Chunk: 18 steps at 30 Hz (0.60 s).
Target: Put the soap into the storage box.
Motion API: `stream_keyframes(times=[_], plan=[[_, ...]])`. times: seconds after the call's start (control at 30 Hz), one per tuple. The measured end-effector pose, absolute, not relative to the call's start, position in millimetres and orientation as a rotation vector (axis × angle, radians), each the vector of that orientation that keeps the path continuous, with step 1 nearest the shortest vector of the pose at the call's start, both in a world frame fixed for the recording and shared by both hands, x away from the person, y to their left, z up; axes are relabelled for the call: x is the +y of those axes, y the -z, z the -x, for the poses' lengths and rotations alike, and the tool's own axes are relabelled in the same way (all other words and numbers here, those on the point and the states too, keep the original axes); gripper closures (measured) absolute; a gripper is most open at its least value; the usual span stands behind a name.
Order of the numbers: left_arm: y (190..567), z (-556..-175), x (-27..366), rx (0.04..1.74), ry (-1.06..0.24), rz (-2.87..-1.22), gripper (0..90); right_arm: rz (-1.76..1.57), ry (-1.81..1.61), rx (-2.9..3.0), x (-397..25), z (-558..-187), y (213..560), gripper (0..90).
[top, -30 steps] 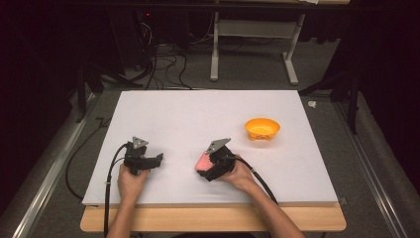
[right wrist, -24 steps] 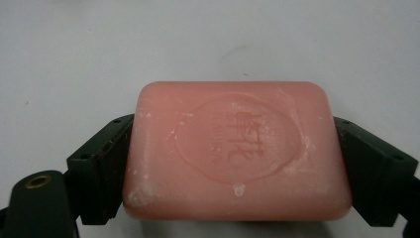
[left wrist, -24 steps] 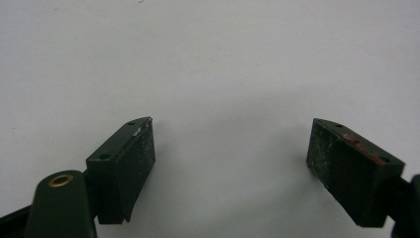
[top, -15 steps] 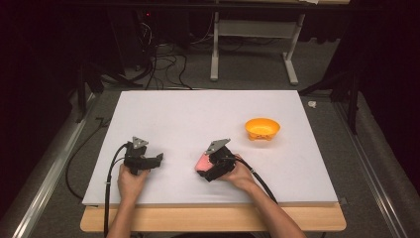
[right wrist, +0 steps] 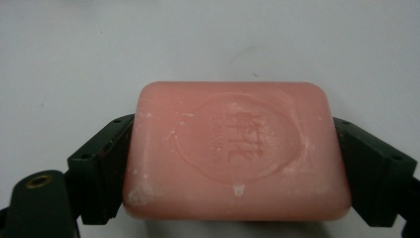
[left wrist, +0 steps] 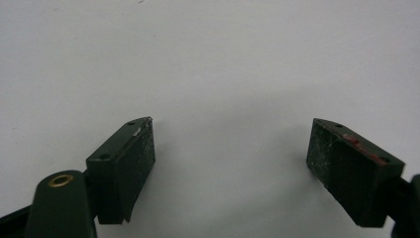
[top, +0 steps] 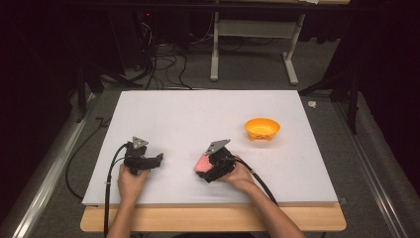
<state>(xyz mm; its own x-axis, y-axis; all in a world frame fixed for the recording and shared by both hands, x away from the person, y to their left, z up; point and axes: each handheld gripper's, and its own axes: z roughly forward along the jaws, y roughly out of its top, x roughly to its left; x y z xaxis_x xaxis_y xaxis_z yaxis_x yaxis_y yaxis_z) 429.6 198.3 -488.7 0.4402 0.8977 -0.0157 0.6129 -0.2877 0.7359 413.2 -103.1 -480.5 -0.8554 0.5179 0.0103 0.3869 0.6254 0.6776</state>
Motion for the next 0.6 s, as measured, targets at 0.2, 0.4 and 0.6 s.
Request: stream_keyframes(times=[0.2,0.4,0.6], plan=[[488.6,-429.6,198.3,1.265,-0.536,-2.014,19.3,-0.749,-1.063,2.658,-106.6,-413.2,476.9,13.6],[488.7,-429.6,198.2,1.266,-0.537,-2.013,19.3,-0.751,-1.078,2.651,-108.1,-411.2,474.4,13.6],[488.6,-429.6,198.2,1.265,-0.536,-2.014,19.3,-0.759,-1.124,2.644,-112.2,-410.8,471.4,13.7]])
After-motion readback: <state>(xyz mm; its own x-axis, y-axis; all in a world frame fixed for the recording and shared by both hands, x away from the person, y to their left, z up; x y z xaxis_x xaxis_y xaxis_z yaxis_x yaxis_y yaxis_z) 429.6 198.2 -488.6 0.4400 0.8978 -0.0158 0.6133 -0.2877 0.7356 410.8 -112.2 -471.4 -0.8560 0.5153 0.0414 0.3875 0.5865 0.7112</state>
